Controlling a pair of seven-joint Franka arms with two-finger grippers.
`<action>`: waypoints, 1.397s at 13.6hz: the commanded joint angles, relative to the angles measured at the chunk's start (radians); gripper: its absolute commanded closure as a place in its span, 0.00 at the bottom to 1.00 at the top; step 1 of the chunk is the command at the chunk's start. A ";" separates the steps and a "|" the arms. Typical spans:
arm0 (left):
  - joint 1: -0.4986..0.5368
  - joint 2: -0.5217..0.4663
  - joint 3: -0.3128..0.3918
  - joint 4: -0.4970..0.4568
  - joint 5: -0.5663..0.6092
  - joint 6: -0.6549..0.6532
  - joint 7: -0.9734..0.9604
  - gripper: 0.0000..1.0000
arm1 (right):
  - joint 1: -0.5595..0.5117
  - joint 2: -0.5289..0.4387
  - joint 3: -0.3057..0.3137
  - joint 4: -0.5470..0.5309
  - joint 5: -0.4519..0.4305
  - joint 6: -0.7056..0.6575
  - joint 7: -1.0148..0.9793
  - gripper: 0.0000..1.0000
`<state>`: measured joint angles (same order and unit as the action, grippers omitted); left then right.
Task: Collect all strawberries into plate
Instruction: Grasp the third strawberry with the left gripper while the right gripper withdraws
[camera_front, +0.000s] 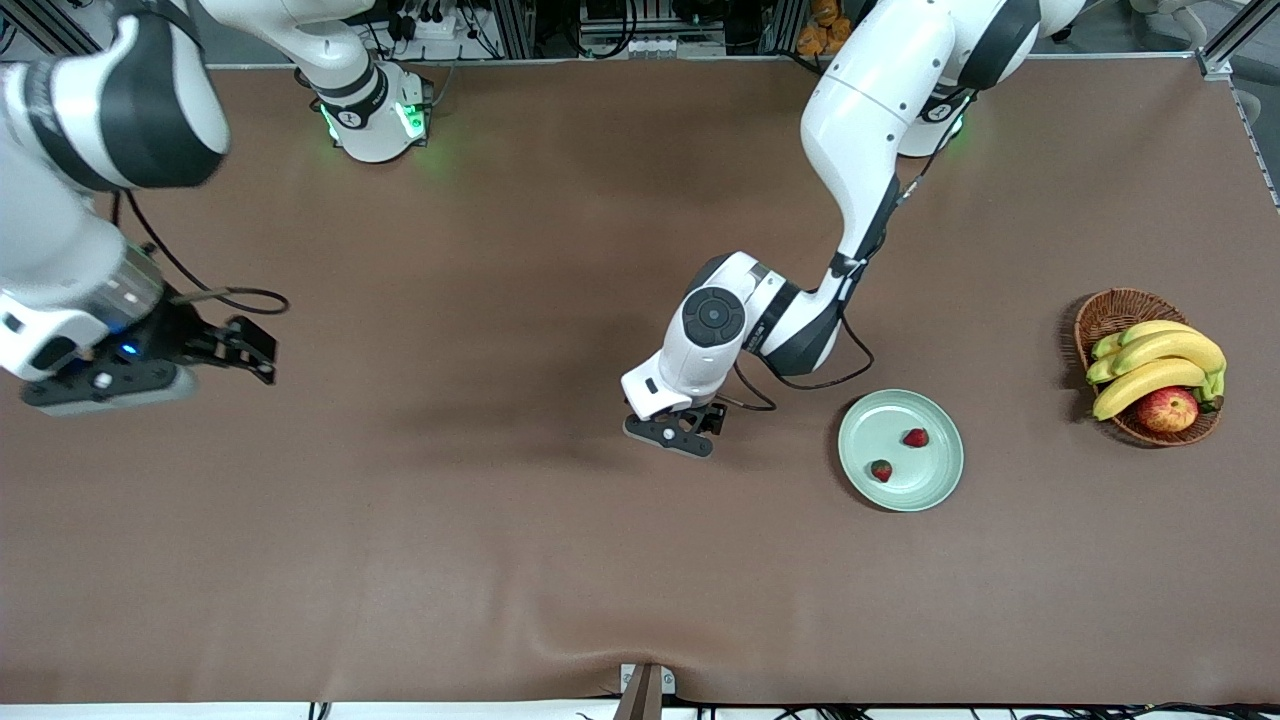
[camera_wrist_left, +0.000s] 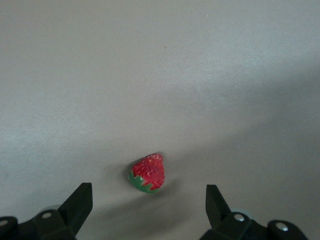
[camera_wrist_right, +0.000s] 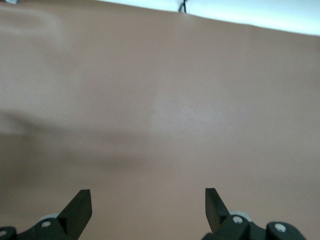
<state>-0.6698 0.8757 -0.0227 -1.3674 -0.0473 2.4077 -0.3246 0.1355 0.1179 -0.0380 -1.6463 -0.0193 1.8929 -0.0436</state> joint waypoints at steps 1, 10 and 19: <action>-0.014 0.040 0.015 0.031 0.001 0.043 -0.005 0.06 | -0.068 -0.075 0.032 -0.055 0.071 -0.064 -0.025 0.00; -0.011 0.051 0.020 0.033 0.001 0.057 -0.010 1.00 | -0.172 -0.188 0.033 -0.030 0.107 -0.331 -0.036 0.00; 0.228 -0.251 0.050 -0.034 0.018 -0.263 0.090 1.00 | -0.174 -0.188 0.029 -0.003 0.056 -0.376 0.080 0.00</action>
<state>-0.4993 0.7020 0.0378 -1.3226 -0.0450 2.2110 -0.2756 -0.0158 -0.0548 -0.0248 -1.6543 0.0584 1.5360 0.0161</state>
